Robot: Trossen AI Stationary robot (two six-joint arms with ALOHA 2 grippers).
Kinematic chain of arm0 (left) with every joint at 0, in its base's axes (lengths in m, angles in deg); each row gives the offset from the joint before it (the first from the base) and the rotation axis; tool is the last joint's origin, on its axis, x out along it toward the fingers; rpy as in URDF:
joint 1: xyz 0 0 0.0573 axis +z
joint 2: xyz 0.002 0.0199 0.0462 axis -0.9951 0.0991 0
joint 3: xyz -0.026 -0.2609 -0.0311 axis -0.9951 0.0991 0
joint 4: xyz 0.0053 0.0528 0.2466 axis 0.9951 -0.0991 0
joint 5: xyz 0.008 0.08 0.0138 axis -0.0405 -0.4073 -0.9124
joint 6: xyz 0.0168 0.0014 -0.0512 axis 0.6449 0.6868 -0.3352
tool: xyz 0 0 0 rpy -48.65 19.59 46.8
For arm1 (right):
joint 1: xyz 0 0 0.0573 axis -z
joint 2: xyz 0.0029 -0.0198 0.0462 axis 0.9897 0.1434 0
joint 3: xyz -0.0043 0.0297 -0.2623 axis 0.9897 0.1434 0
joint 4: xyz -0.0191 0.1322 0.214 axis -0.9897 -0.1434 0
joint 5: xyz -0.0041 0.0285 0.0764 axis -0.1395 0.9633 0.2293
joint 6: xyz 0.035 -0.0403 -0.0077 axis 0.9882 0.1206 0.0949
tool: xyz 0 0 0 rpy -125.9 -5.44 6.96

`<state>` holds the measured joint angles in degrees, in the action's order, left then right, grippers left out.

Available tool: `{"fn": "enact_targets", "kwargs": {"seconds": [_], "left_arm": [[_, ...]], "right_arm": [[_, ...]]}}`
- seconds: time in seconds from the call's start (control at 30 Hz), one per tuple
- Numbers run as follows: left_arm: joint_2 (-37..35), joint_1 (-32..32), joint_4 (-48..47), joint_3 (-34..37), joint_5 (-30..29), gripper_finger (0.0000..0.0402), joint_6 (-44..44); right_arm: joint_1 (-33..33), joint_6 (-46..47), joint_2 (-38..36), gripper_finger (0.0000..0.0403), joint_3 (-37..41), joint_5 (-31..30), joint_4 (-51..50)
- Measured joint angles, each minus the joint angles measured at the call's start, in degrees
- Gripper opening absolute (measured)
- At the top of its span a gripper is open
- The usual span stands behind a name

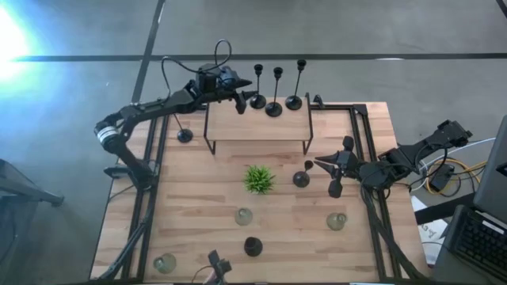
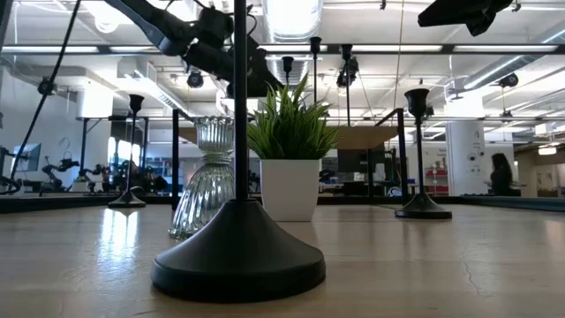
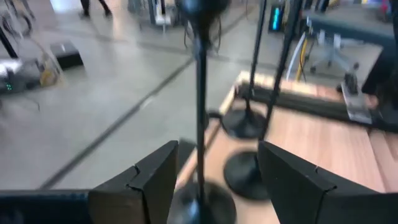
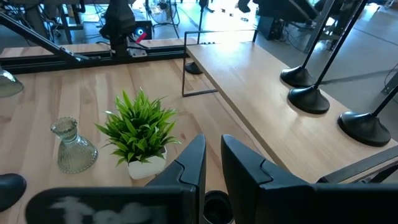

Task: Pick & Place candle stick holders
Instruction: Adjust the large black candle holder on the shelf

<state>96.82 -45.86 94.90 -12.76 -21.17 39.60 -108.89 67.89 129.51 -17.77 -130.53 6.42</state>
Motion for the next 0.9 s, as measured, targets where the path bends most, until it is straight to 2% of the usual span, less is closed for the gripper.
{"fn": "enact_targets", "kwargs": {"seconds": [0.37, 0.5, 0.77, 0.9], "left_arm": [[-12.0, -0.2, -23.9, 0.1, -0.4, 0.0225, 2.1], [-18.3, -1.0, -25.6, 4.4, -0.9, 0.0225, 0.6], [-33.1, -2.9, -17.7, 20.7, -1.5, 0.0225, -4.6], [-37.9, -4.1, -2.0, 29.7, 0.3, 0.0225, -10.4]], "right_arm": [[0.0, 0.0, 0.0, 0.0043, 0.5, 0.1, 0.0], [0.0, 0.0, 0.0, 0.0043, 0.6, 0.1, 0.0], [0.0, 0.0, 0.0, 0.0043, 0.6, 0.1, 0.1], [0.0, 0.0, 0.0, 0.0043, 0.6, 0.1, 0.4]]}}
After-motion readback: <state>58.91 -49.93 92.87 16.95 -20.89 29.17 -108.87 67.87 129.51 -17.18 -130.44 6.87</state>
